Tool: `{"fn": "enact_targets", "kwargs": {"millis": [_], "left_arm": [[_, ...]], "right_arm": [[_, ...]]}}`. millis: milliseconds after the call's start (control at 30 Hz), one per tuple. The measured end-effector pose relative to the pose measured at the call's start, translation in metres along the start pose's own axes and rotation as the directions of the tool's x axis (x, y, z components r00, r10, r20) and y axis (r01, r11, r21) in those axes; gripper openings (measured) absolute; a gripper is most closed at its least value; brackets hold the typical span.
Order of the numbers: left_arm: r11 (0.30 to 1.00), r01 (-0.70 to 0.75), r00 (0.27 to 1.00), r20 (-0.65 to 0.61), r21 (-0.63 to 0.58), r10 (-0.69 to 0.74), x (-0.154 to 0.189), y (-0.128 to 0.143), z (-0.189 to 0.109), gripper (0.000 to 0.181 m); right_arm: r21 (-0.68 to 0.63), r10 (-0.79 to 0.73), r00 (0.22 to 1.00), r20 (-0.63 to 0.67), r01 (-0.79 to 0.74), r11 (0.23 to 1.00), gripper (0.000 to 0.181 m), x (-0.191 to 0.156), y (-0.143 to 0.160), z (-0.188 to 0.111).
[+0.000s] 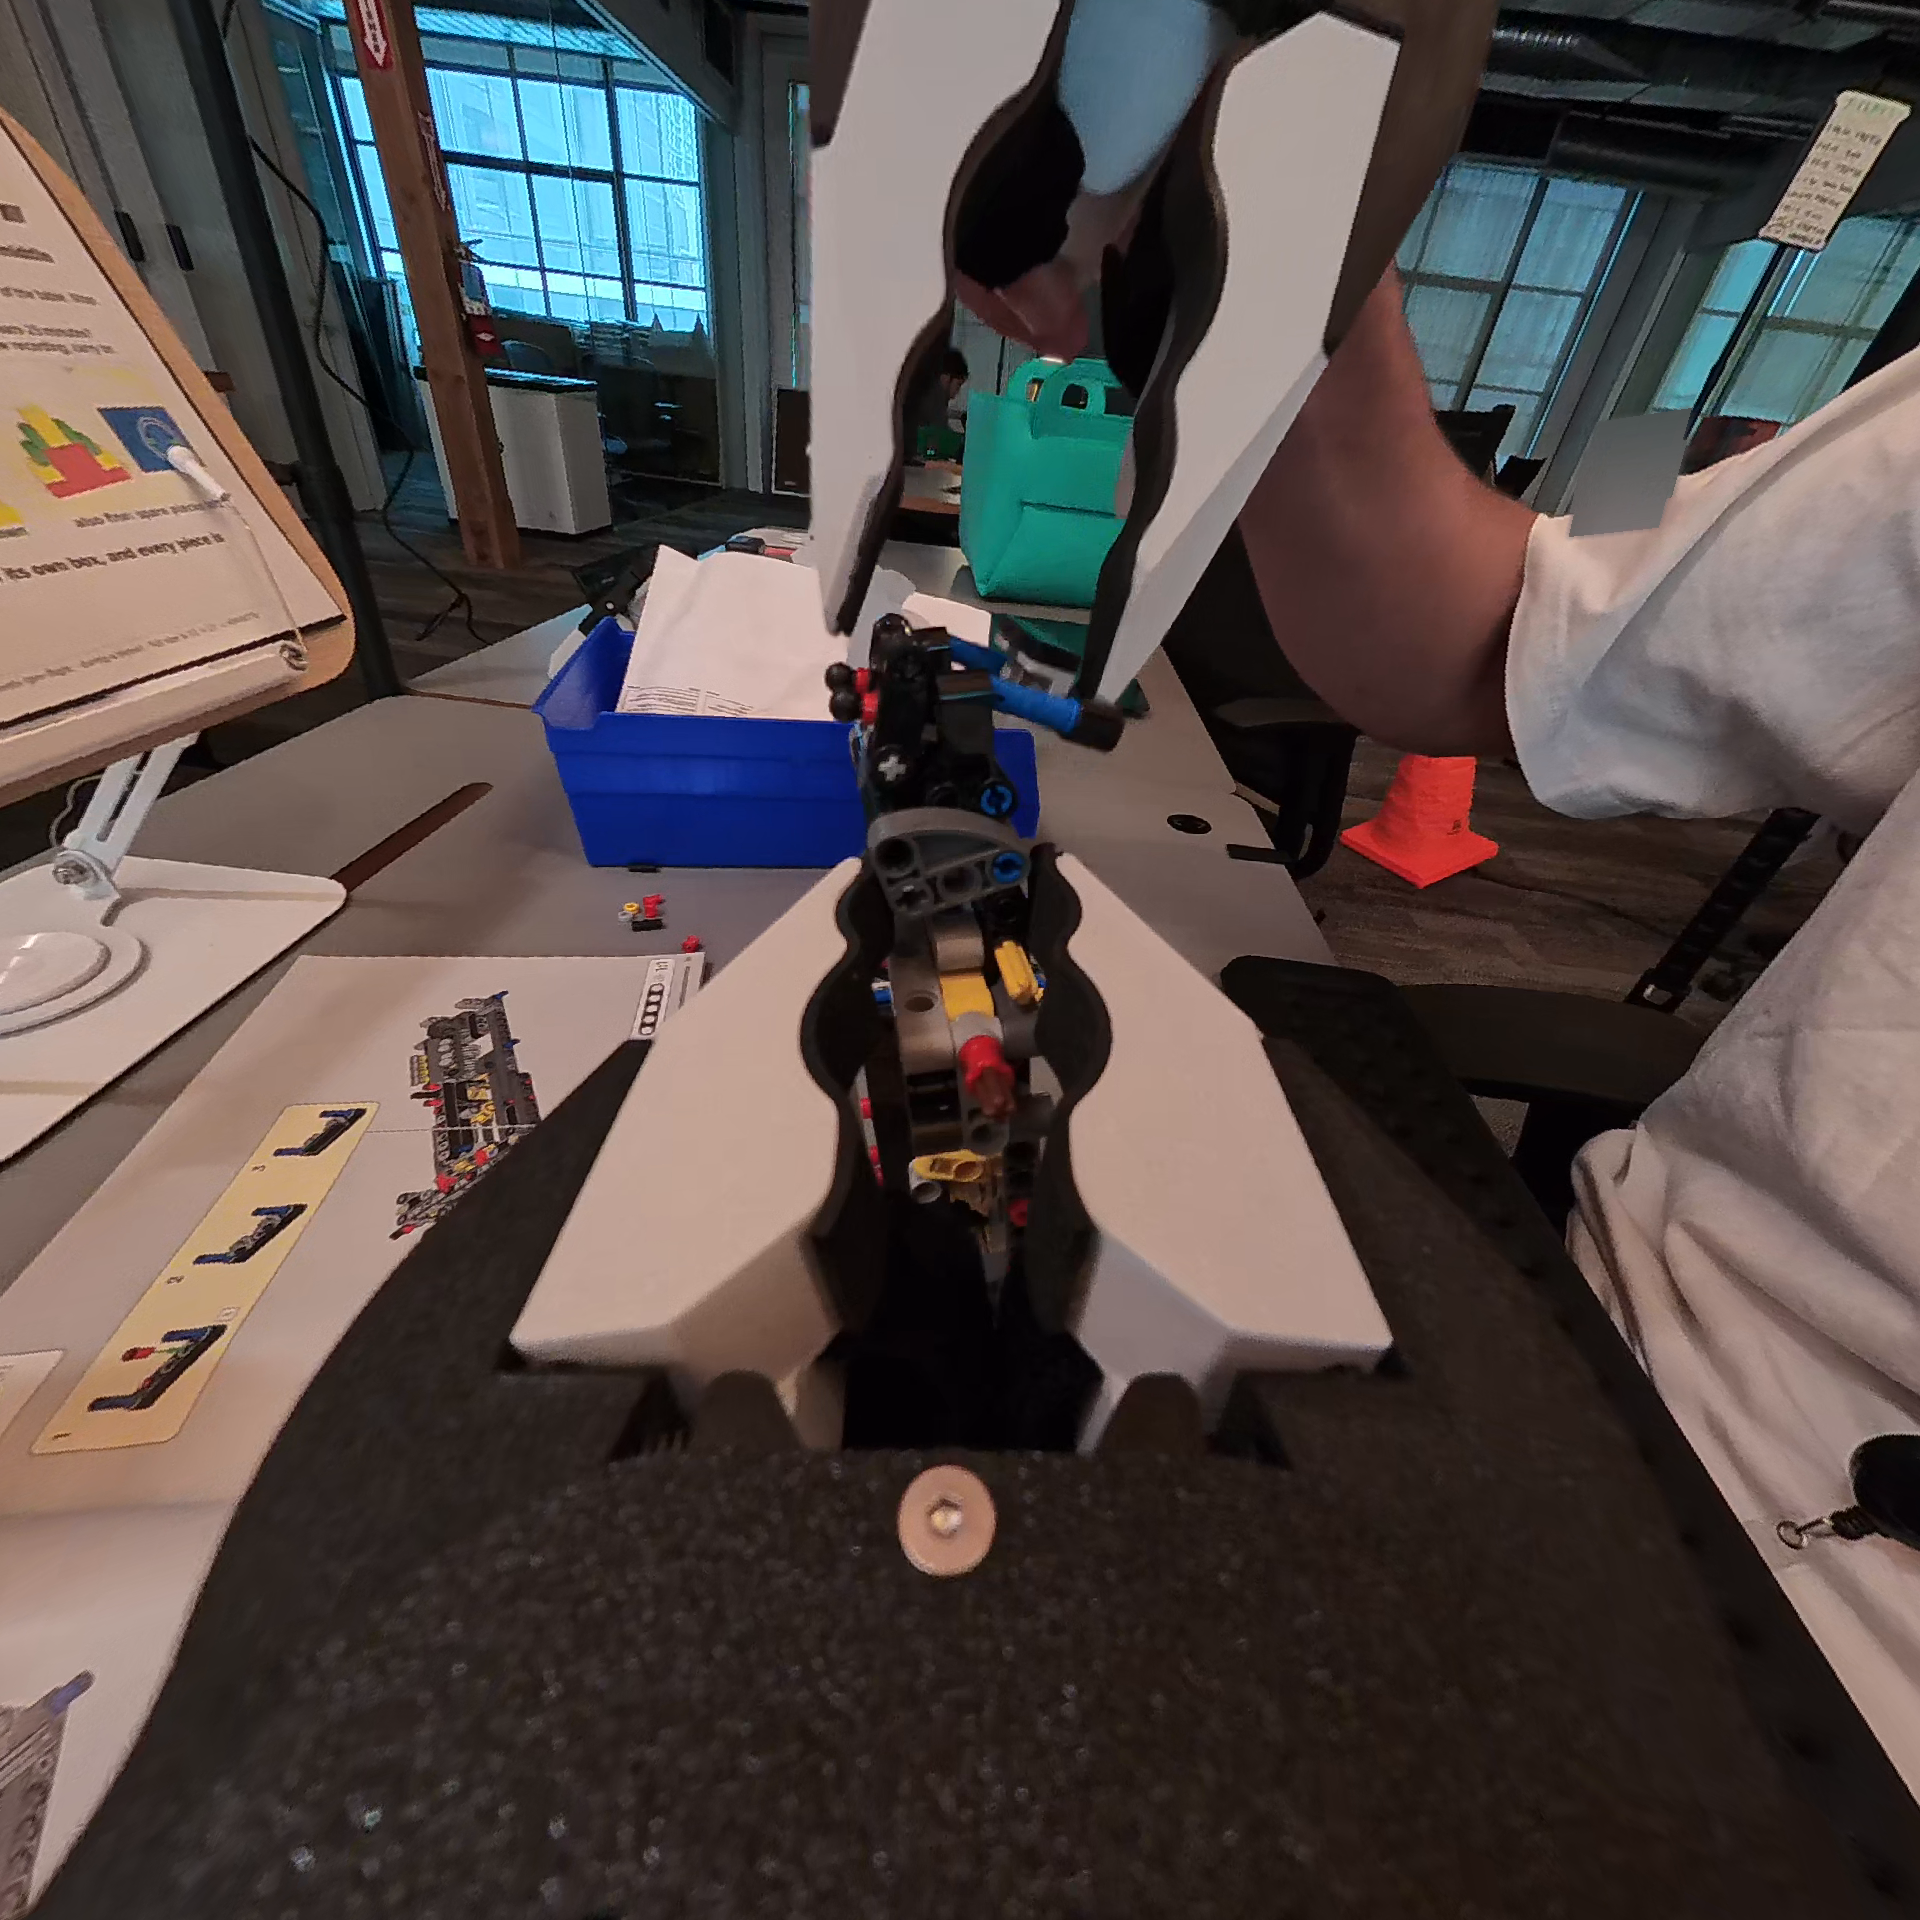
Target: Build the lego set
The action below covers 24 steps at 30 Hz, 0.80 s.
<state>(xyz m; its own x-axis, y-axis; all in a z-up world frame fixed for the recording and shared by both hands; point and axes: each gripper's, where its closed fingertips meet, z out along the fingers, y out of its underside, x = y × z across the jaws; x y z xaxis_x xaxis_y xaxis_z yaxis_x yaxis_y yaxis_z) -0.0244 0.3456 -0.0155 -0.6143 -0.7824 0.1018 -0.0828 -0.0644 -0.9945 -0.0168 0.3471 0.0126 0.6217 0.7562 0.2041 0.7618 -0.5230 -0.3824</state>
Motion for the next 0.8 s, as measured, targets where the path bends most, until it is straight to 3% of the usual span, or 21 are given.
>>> {"fn": "enact_targets", "kwargs": {"millis": [300,667,800], "left_arm": [[1.0,-0.024,1.0,-0.009,-0.006,0.024,0.006,-0.001,0.003,0.024],[0.999,-0.032,0.999,0.005,-0.01,0.032,0.004,0.001,0.002,0.024],[1.0,-0.014,1.0,0.027,0.002,0.014,-0.001,0.001,0.0,0.024]], "right_arm": [[-0.104,0.045,0.997,0.065,-0.038,0.994,0.039,-0.006,0.017,0.01],[-0.034,0.044,0.993,0.106,-0.04,0.999,0.032,-0.008,0.012,0.008],[0.05,0.043,0.994,0.097,-0.048,0.998,0.028,-0.003,0.008,0.011]]}}
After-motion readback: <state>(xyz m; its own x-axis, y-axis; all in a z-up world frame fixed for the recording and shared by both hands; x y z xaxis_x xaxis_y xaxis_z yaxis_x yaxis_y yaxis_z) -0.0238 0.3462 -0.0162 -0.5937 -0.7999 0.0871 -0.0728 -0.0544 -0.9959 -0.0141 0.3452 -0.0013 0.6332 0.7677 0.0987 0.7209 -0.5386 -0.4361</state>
